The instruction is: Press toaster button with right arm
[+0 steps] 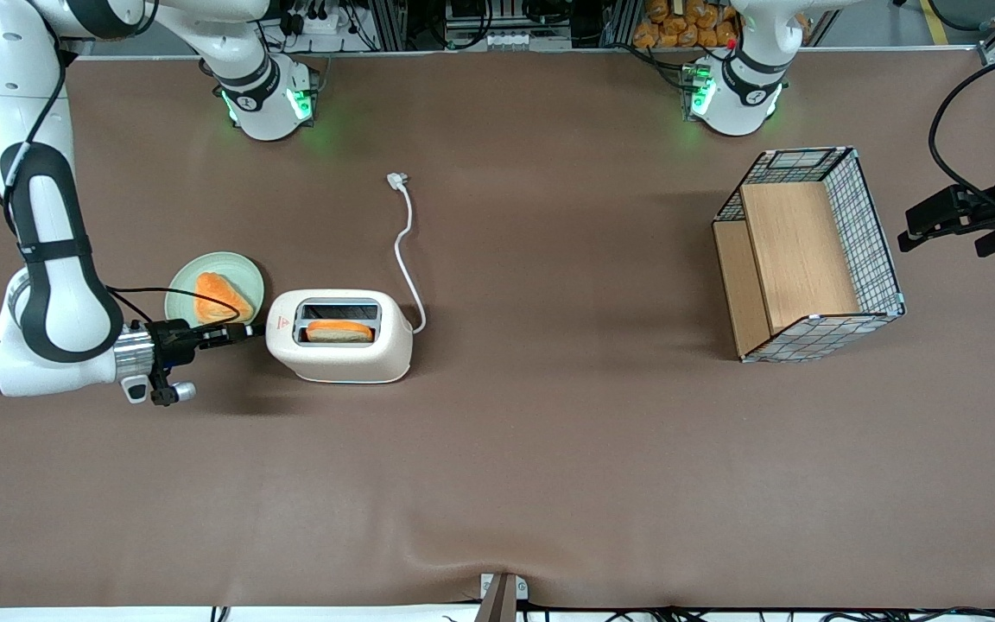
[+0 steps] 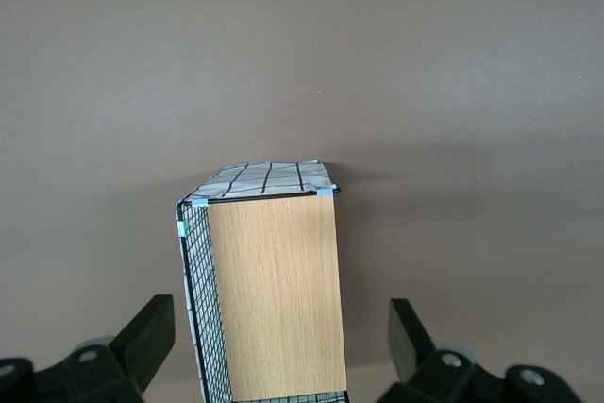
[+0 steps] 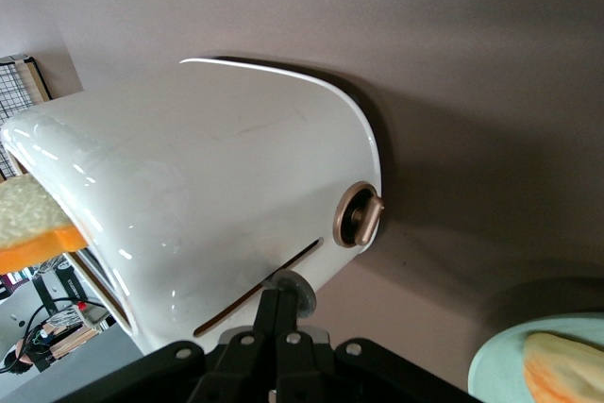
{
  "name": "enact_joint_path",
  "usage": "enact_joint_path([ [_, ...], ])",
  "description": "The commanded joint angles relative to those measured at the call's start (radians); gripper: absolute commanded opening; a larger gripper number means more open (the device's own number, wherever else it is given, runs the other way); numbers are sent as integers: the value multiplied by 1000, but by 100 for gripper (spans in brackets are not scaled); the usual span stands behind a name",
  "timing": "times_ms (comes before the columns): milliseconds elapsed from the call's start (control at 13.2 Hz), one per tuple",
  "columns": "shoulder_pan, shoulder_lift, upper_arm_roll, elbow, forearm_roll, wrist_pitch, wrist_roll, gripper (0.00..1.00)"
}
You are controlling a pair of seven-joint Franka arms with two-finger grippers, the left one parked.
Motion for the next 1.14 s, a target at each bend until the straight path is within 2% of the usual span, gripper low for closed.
enact_joint_path([
  [0, -9, 38, 9, -5, 10, 6, -28, 0],
  [455, -9, 95, 9, -4, 11, 46, -77, 0],
  [1062, -3, 84, 6, 30, -4, 35, -67, 0],
])
